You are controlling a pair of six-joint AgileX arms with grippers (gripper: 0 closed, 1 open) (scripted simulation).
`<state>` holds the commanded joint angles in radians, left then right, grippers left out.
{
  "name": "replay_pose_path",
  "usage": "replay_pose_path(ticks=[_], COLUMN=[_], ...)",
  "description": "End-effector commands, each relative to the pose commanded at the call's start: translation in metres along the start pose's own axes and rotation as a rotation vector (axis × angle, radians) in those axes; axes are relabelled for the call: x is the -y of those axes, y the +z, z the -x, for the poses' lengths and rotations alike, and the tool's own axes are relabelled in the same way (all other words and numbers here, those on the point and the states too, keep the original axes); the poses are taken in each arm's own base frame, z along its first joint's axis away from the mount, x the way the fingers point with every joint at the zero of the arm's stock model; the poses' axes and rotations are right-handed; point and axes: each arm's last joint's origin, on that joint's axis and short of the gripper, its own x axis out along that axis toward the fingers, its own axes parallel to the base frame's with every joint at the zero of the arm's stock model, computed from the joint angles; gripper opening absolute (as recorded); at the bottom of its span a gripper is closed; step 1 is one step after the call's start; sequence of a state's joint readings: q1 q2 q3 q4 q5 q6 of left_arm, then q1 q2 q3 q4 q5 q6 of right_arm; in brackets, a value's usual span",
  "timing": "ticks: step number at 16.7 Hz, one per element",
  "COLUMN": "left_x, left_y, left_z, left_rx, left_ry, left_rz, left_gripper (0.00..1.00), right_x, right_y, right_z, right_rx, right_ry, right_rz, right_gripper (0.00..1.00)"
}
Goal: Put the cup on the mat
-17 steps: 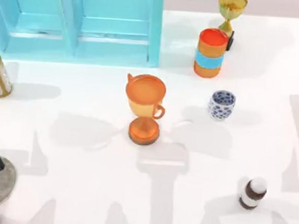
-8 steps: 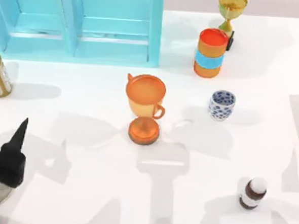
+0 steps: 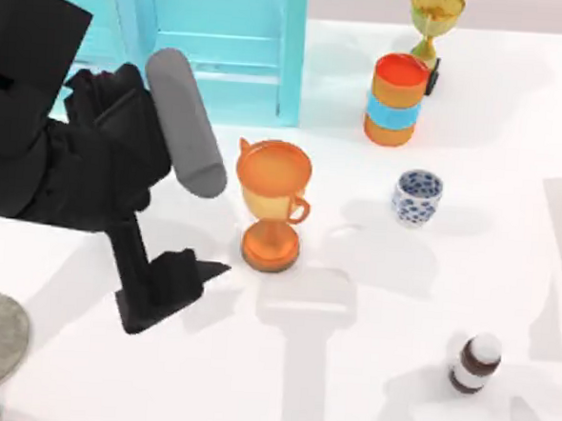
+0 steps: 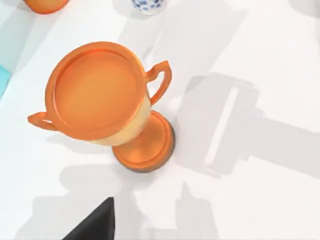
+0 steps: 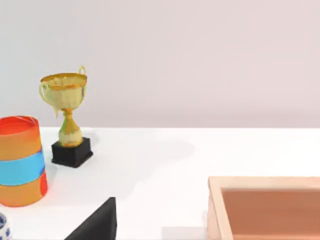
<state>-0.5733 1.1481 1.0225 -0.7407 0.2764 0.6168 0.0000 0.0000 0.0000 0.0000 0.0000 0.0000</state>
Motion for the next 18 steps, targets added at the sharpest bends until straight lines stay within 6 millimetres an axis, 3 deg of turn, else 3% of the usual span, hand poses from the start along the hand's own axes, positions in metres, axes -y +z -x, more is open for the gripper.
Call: replay_pose_path(ticks=[3,5,8,10,14,18], left_x=[-0.024,-0.037,-0.056,-0.071,-0.100,-0.115], left_y=[0.055,0.082,0.103,0.109,0.110,0.110], left_z=[-0.059,-0.107,-0.175,-0.207,-0.242,-0.244], left_rx=[-0.109,-0.162,-0.202,-0.206,-0.196,-0.184], left_ry=[-0.250,-0.372,-0.472,-0.482,-0.432,-0.384], left_rz=[-0.093,-0.129,-0.160,-0.173,-0.190,-0.195], left_gripper=[1.00,1.00,1.00,1.00,1.00,1.00], right_x=[0.000,0.000,0.000,0.000,0.000,0.000], right_y=[0.000,0.000,0.000,0.000,0.000,0.000], right_z=[0.000,0.000,0.000,0.000,0.000,0.000], right_rx=[0.000,0.000,0.000,0.000,0.000,0.000], right_ry=[0.000,0.000,0.000,0.000,0.000,0.000], right_rz=[0.000,0.000,0.000,0.000,0.000,0.000], right_gripper=[1.00,1.00,1.00,1.00,1.00,1.00])
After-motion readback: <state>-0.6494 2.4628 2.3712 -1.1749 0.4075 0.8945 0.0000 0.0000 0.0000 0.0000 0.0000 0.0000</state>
